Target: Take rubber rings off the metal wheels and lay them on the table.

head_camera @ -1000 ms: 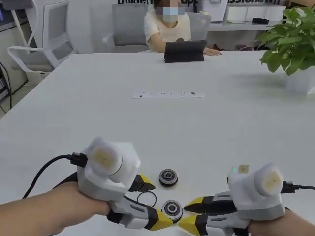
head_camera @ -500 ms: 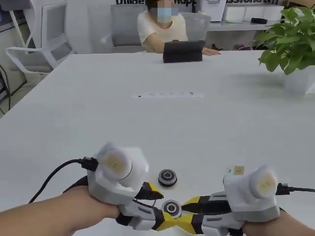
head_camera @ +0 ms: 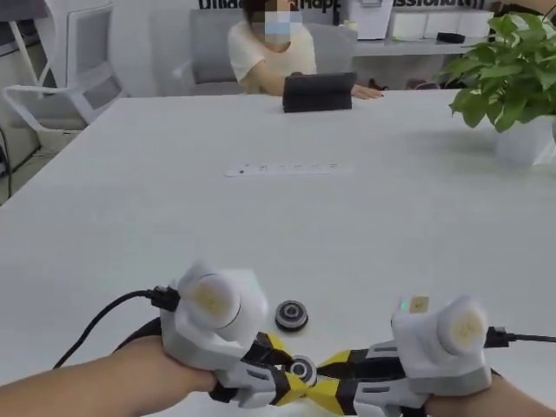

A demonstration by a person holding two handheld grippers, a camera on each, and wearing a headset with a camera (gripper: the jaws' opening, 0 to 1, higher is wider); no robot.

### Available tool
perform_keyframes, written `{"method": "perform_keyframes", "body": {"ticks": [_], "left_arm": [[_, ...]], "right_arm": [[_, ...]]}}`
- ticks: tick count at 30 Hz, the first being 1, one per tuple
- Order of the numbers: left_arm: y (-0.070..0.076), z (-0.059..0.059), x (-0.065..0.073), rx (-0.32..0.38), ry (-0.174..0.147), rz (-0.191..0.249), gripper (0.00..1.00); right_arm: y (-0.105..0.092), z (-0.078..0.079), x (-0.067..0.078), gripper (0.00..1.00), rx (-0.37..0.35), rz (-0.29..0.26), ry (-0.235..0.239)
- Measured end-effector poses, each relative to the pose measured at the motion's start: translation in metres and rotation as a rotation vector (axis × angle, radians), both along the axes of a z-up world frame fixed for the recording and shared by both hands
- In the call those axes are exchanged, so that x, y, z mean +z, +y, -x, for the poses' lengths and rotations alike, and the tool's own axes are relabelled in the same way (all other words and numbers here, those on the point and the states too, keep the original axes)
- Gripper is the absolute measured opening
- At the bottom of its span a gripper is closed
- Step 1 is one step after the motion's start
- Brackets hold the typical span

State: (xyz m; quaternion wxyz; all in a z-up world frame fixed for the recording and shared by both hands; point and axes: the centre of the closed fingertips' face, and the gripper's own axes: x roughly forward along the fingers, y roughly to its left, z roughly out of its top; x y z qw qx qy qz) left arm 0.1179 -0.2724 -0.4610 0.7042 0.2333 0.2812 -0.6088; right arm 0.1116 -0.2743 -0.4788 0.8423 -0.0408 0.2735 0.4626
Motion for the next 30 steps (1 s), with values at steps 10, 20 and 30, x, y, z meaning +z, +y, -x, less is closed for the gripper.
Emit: {"method": "perform_keyframes", "body": {"ticks": [10,20,30], "left_arm": [[-0.0006,-0.0022,-0.0016,0.015,-0.036,0.009,0.1],[0.0019,0.0001,-0.0038,0.008,-0.052,0.009,0.07],[0.0022,-0.0037,-0.0039,0.019,-0.053,0.011,0.07]], "right_arm": [[-0.0002,0.0004,-0.0001,0.15,-0.003,0.006,-0.011],[-0.0007,0.0011,-0.0001,0.14,-0.009,0.019,-0.012],[-0.0015,0.0012,-0.0005,0.14,-0.011,0.002,0.001]]}}
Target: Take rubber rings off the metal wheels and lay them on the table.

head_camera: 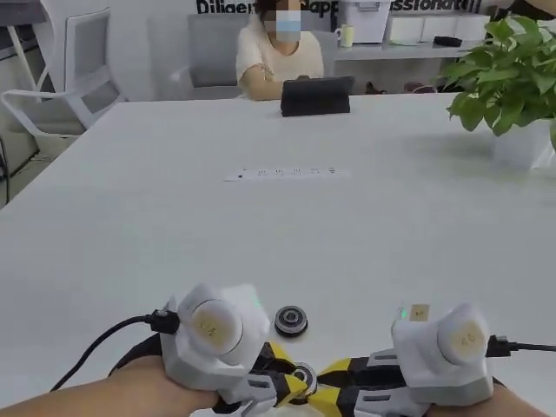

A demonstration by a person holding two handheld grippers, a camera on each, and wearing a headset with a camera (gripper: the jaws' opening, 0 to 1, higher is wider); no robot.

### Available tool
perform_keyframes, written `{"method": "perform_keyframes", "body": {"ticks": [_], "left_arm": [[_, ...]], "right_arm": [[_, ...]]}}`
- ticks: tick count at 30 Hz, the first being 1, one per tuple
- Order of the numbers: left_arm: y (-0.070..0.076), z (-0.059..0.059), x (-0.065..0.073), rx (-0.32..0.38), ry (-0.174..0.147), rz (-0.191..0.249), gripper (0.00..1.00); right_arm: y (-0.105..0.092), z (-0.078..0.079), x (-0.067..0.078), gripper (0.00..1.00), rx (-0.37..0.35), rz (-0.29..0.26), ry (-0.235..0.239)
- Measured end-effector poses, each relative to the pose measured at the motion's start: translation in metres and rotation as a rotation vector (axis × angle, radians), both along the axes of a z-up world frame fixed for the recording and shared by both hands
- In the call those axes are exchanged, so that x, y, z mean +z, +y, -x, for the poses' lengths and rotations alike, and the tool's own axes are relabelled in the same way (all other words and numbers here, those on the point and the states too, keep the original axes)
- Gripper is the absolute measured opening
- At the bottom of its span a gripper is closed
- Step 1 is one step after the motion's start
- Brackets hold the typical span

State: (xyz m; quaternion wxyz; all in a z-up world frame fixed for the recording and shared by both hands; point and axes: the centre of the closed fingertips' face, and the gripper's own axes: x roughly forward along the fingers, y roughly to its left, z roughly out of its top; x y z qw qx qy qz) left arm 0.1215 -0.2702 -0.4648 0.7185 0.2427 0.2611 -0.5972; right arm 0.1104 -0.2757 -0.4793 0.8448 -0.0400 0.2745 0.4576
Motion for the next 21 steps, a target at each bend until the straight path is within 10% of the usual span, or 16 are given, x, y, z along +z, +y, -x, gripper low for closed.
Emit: {"method": "perform_keyframes", "body": {"ticks": [21], "left_arm": [[-0.0029,-0.0007,0.0017,0.007,0.008,0.007,0.07]], "right_arm": [[-0.002,0.0004,-0.0007,0.08,0.059,-0.001,-0.005]]}}
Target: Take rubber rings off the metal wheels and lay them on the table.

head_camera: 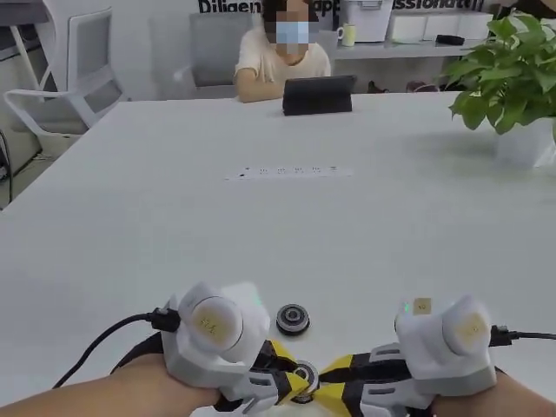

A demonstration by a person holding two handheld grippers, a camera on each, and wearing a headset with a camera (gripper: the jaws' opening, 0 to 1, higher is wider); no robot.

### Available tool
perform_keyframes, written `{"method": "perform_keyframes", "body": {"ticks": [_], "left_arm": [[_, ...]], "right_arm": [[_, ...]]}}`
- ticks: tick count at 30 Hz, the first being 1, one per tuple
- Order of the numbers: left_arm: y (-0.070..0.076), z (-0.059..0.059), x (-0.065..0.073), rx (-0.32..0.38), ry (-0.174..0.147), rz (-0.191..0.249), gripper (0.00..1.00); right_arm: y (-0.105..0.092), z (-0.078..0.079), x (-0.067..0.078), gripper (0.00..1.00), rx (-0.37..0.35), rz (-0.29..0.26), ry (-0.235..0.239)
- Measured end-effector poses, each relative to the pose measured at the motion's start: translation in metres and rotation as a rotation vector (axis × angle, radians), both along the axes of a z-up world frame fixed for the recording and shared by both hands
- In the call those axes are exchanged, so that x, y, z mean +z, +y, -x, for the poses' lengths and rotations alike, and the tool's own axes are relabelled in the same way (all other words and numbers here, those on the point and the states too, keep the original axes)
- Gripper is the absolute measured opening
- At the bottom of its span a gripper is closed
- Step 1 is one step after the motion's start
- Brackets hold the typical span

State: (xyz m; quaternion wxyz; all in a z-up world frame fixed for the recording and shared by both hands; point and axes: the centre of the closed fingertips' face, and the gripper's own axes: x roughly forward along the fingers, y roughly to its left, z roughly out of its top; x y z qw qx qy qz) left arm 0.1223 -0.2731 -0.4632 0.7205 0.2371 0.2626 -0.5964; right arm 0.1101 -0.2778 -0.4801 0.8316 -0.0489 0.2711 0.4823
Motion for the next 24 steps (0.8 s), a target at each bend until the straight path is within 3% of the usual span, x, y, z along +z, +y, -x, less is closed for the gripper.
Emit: {"method": "perform_keyframes", "body": {"ticks": [2,5,9,17,20,23,24], "left_arm": [[0.0,0.0,0.0,0.0,-0.001,0.0,0.07],[0.0,0.0,0.0,0.001,-0.001,-0.001,0.07],[0.0,0.0,0.0,0.002,-0.005,-0.002,0.07],[0.0,0.001,0.0,0.005,-0.014,-0.005,0.07],[0.0,0.0,0.0,0.005,-0.016,-0.006,0.07],[0.0,0.001,0.001,0.003,-0.019,-0.009,0.07],[0.0,0.001,0.001,0.003,-0.019,-0.009,0.07]], "right_arm": [[-0.003,0.001,-0.001,0.0,-0.009,0.002,0.011],[-0.001,0.0,-0.001,0.0,-0.014,0.003,0.005],[-0.002,0.0,-0.002,0.0,-0.063,-0.012,0.041],[-0.006,-0.006,0.0,0.0,-0.209,-0.155,0.146],[-0.009,-0.009,0.002,0.0,-0.243,-0.186,0.165],[-0.011,-0.012,0.01,0.0,-0.287,-0.265,0.195],[-0.012,-0.013,0.009,0.0,-0.283,-0.255,0.19]]}}
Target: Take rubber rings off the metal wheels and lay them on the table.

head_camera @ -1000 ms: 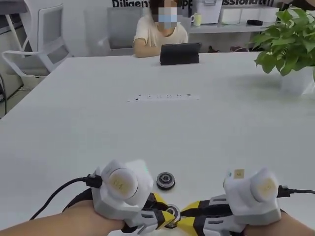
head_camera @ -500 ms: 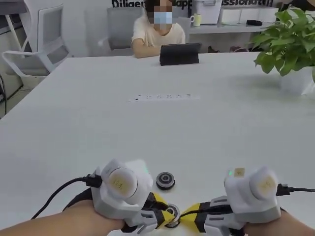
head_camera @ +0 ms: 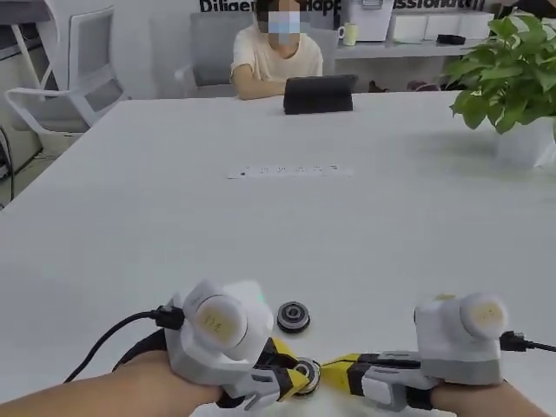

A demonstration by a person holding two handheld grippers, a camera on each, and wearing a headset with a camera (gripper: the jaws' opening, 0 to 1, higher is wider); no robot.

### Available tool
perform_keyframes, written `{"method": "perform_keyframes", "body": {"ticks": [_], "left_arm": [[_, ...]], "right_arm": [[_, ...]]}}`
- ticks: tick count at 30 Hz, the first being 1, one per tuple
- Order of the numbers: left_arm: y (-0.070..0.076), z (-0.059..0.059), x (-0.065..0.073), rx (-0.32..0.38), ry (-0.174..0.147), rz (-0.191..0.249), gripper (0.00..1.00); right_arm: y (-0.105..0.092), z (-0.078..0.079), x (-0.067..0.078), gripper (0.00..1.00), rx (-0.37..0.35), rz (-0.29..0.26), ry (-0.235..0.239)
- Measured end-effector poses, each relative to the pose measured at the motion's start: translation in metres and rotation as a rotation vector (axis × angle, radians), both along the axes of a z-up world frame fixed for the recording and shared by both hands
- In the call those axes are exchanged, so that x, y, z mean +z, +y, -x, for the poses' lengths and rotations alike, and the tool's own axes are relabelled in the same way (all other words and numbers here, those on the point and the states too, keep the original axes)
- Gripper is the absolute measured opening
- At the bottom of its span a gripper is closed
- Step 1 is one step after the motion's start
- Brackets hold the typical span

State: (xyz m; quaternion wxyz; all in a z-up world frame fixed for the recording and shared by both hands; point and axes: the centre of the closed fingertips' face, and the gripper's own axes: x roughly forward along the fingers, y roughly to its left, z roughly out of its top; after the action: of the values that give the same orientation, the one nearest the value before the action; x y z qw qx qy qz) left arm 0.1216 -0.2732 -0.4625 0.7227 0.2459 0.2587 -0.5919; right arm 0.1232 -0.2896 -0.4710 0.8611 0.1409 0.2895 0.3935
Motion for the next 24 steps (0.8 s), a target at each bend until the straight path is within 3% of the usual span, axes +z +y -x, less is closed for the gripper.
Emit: {"method": "perform_keyframes", "body": {"ticks": [7,9,20,24], "left_arm": [[0.0,0.0,0.0,0.001,-0.004,0.001,0.07],[0.0,0.0,0.0,0.002,-0.006,-0.002,0.07],[-0.001,-0.001,0.0,0.001,-0.005,-0.007,0.07],[-0.001,-0.001,0.0,-0.001,-0.006,-0.011,0.07]], "right_arm": [[0.005,0.001,0.007,0.0,0.009,-0.015,-0.006],[0.005,0.0,0.006,0.0,0.014,0.01,-0.015],[0.006,0.0,0.008,0.0,0.013,0.008,-0.009],[0.017,0.005,0.012,0.0,0.054,0.014,-0.029]]}}
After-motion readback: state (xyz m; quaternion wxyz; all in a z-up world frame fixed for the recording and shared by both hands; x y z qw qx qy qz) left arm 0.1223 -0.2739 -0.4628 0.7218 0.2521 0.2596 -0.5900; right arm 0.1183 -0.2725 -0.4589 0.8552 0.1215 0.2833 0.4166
